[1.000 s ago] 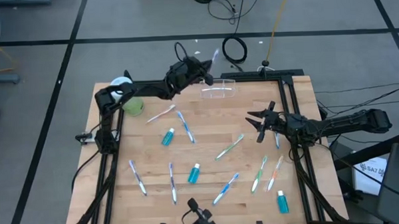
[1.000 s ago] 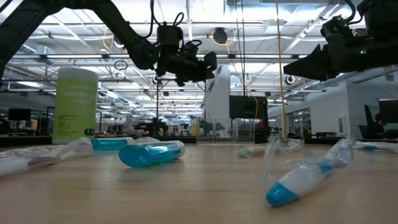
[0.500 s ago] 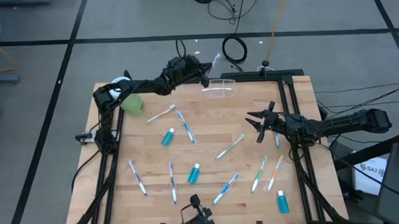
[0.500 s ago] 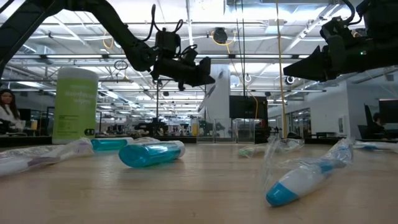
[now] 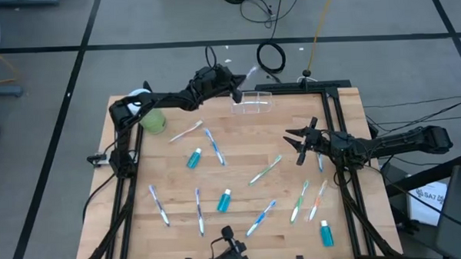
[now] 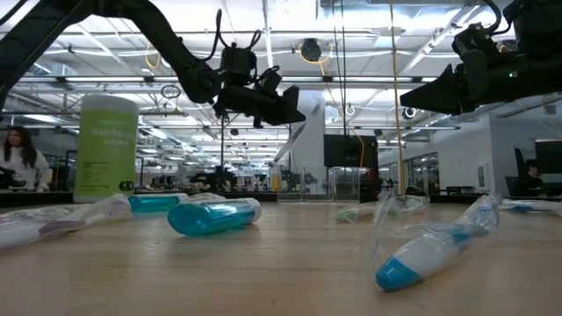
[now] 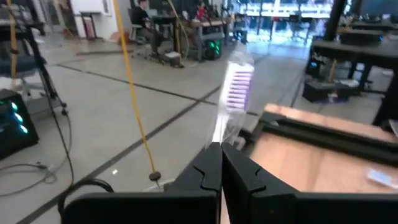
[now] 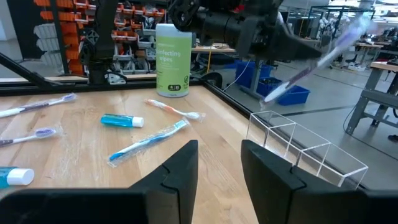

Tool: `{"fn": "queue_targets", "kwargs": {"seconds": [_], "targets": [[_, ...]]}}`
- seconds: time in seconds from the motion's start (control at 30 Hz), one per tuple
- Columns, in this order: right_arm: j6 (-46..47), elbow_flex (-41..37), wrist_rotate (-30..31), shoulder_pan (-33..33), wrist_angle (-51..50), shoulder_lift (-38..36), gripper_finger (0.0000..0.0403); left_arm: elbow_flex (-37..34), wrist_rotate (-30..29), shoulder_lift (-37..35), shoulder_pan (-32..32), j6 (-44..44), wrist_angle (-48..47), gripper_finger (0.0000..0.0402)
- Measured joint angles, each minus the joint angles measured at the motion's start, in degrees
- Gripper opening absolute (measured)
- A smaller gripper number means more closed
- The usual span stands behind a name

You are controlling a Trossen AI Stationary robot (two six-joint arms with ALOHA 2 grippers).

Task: Pick & Place toothbrushing station
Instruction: Put the top left purple toothbrush into the left section of the transparent organizer

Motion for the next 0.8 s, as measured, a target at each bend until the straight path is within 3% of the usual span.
{"fn": "queue_targets", "kwargs": {"seconds": [0.6,0.8], "targets": [[0.01,-0.02,0.00,0.00,0.22,0.00,0.0114,-0.02,9.88,-0.01,2.22,-1.05,0.96,0.0000],[-0.11,-0.02,0.00,0.00,0.37,0.00,0.0114,-0.02,10.72,-0.01,2.18,-0.52,0.88,0.0000]]}}
